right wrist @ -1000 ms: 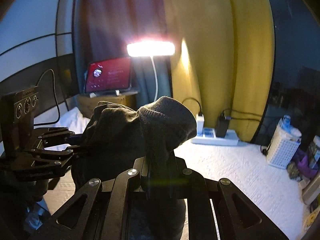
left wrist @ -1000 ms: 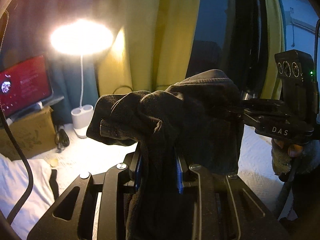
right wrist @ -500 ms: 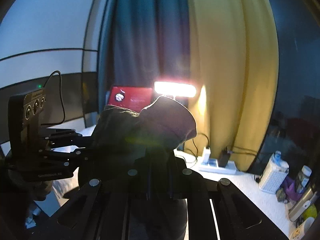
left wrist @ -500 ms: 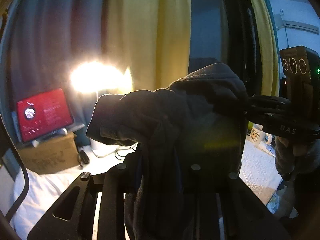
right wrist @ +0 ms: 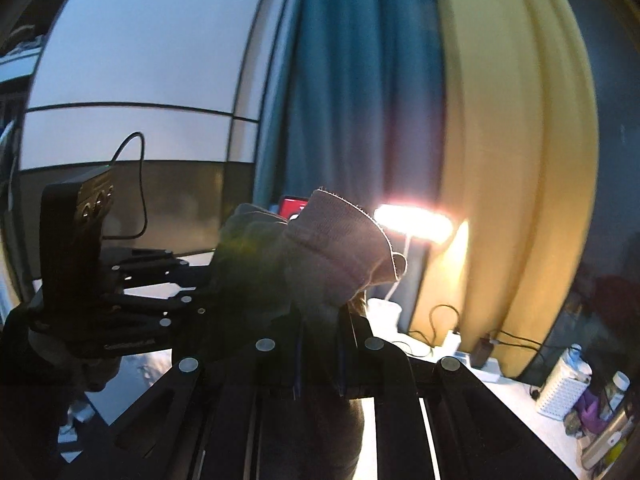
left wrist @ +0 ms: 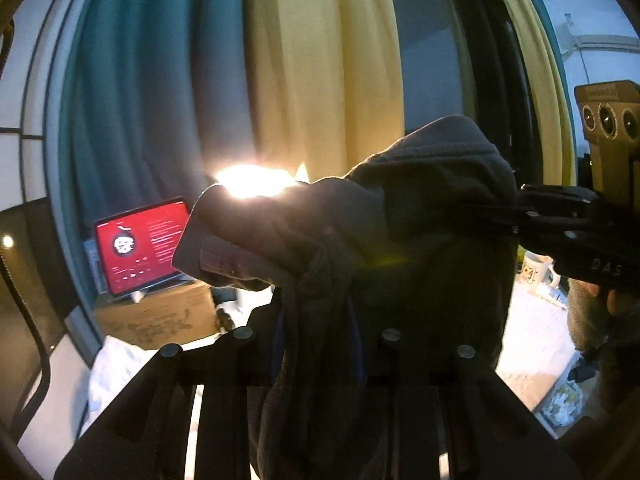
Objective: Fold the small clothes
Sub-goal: 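Lift the hem with the left gripper while the right gripper holds the collar, then lower the held hem onto the collar and open the left gripper, then open the right gripper and withdraw both grippers from the folded shirt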
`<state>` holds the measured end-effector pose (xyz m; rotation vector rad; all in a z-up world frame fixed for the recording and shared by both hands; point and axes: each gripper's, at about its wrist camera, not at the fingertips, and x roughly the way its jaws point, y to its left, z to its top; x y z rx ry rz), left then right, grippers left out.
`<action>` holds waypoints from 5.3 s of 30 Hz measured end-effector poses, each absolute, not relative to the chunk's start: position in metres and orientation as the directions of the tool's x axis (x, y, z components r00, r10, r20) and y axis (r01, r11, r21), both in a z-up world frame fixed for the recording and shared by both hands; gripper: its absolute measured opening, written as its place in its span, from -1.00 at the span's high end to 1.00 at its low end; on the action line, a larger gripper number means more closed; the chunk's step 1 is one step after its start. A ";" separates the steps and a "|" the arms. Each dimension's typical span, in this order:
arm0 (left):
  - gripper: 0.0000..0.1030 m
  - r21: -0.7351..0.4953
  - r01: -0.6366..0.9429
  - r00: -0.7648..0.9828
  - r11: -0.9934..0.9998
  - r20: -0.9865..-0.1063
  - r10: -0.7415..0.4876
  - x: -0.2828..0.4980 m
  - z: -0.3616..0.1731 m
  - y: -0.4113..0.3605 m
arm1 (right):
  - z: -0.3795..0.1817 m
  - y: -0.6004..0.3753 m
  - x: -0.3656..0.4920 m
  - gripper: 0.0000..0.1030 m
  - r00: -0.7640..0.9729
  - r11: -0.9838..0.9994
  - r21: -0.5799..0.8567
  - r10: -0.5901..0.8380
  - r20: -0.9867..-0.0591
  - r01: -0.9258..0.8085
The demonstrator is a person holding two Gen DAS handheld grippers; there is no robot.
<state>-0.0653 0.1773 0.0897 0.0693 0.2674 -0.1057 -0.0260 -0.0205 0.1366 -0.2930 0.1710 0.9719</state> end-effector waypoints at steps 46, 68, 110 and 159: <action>0.51 -0.071 0.110 0.832 0.991 -0.539 -0.131 0.079 -0.021 0.221 | 0.015 0.047 0.125 0.77 0.509 0.591 -0.019 0.677 -0.532 -0.806; 0.51 -0.032 0.090 0.749 0.995 -0.656 -0.089 0.138 -0.070 0.233 | -0.043 0.078 0.203 0.77 0.432 0.593 0.064 0.652 -0.623 -0.803; 0.10 -0.016 -0.176 0.640 0.984 -0.762 0.102 0.190 -0.120 0.295 | -0.117 0.078 0.283 0.45 0.387 0.707 0.172 0.555 -0.736 -0.686; -0.05 -0.127 -0.032 0.657 0.991 -0.750 -0.075 0.112 -0.084 0.183 | -0.093 -0.034 0.212 -0.55 0.525 0.852 0.068 0.381 -0.761 -0.520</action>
